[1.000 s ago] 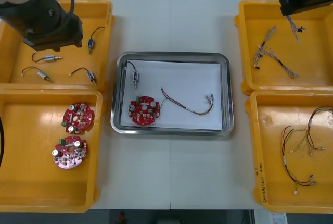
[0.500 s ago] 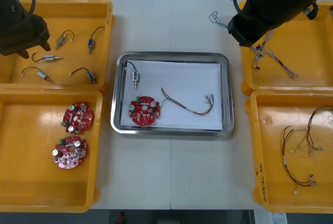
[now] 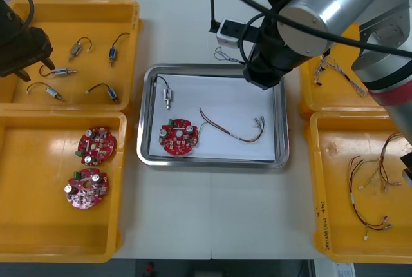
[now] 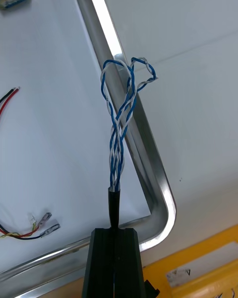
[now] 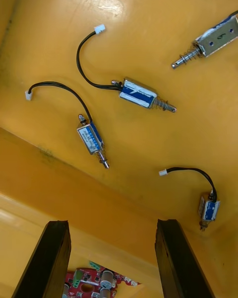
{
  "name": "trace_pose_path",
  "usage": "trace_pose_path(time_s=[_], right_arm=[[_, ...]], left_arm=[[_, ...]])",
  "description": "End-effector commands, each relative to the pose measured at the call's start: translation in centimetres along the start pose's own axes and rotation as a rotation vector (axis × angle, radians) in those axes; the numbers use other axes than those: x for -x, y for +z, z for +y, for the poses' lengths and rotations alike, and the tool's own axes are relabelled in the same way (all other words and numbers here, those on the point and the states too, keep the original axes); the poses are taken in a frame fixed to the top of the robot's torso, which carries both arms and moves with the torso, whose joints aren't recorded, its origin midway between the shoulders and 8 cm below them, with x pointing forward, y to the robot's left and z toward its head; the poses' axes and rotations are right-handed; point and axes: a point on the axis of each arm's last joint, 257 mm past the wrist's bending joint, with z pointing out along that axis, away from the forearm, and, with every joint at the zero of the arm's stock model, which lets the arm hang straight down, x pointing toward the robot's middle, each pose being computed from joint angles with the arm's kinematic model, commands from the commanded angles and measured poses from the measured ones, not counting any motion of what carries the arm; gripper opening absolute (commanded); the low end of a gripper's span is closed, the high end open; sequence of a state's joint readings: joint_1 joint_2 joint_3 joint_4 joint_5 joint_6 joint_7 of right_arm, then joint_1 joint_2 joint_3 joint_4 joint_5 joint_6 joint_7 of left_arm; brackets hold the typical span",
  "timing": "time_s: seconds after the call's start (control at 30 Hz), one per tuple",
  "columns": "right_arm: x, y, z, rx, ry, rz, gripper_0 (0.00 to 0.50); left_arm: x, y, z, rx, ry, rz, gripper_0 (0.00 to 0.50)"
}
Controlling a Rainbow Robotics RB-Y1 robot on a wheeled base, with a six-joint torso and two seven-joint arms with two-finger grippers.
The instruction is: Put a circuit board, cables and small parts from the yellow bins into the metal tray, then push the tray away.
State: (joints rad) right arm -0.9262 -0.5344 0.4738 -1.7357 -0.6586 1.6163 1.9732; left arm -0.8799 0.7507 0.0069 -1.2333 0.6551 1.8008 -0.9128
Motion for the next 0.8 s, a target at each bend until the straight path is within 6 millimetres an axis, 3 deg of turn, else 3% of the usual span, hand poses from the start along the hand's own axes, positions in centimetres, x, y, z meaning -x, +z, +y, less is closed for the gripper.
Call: trace_pose_path(time_s=[0.03, 0.23, 0.37, 0.73, 0.8], right_arm=[[1.5, 2.2, 2.6, 0.039, -0.062, -0.022, 0.000], [1.4, 5.3, 3.8, 0.047, -0.087, -0.017, 0.000], [0.8, 6.9, 4.1, 0.048, -0.093, -0.005, 0.000], [-1.4, 9.4, 4.7, 0.050, -0.130, 0.061, 0.000], [-1.6, 9.6, 4.9, 0.058, -0.125, 0.064, 0.023]], left_arm=[[3.6, -3.5, -0.2, -0.050, -0.033, -0.065, 0.500], [4.1, -2.8, 0.0, -0.062, -0.045, -0.046, 0.500], [4.1, -1.2, -0.1, -0.072, -0.031, -0.033, 0.500], [3.8, 2.8, -0.2, -0.056, -0.002, -0.028, 0.500], [3.7, 3.3, -0.3, -0.050, 0.010, -0.032, 0.500]])
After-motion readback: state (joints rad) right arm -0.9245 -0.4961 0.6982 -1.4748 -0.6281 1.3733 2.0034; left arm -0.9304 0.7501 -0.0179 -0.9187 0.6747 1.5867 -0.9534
